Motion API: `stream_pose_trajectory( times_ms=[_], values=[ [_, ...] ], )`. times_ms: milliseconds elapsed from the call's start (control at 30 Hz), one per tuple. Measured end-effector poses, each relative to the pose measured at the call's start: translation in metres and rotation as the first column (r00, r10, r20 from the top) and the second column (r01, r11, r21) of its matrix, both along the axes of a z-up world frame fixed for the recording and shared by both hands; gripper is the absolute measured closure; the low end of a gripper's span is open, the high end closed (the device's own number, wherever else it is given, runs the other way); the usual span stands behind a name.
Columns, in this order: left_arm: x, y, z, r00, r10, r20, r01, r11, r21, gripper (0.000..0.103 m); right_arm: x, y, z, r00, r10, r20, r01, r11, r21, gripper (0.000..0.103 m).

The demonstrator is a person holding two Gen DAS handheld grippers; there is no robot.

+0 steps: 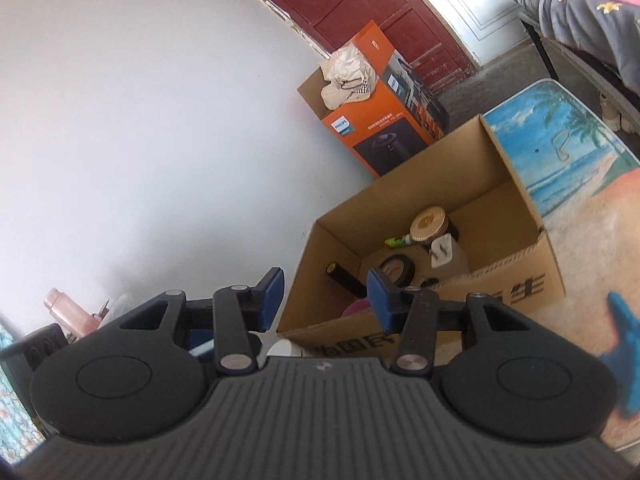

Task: Organize rigid objects
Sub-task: 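Move the right gripper to the green dropper bottle with orange cap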

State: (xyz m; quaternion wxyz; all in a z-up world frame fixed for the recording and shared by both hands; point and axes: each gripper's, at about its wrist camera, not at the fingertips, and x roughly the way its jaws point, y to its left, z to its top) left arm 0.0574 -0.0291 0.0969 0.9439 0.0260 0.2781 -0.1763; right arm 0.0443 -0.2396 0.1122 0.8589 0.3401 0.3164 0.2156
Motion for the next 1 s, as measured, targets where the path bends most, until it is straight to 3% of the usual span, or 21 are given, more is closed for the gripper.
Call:
stream_pose_trajectory(
  times_ms=[167, 300, 500, 633, 833, 1000],
  values=[
    [-0.009, 0.032, -0.012, 0.999, 0.029, -0.028, -0.03, 0.999, -0.039, 0.025, 0.0, 0.041, -0.016, 0.996, 0.069, -0.062, -0.07, 0.998, -0.007, 0.057],
    [-0.009, 0.044, -0.037, 0.995, 0.069, -0.067, -0.069, 0.998, -0.001, 0.025, 0.006, 0.069, -0.023, 0.991, 0.099, -0.091, -0.104, 0.993, -0.051, 0.057],
    [-0.016, 0.041, -0.069, 0.992, 0.058, -0.115, -0.054, 0.998, 0.034, 0.027, 0.026, 0.109, -0.039, 0.983, 0.151, -0.107, -0.17, 0.965, -0.2, 0.058],
    [-0.018, 0.026, -0.087, 0.995, 0.044, -0.094, -0.036, 0.995, 0.089, 0.037, 0.036, 0.131, -0.047, 0.975, 0.198, -0.1, -0.22, 0.92, -0.325, 0.065],
    [-0.005, 0.009, -0.115, 0.993, 0.042, -0.112, -0.025, 0.989, 0.145, 0.059, 0.046, 0.149, -0.049, 0.959, 0.274, -0.073, -0.28, 0.876, -0.393, 0.075],
    [0.002, 0.003, -0.125, 0.99, 0.067, -0.121, -0.047, 0.986, 0.16, 0.065, 0.048, 0.159, -0.042, 0.948, 0.313, -0.056, -0.305, 0.845, -0.439, 0.079]
  ],
)
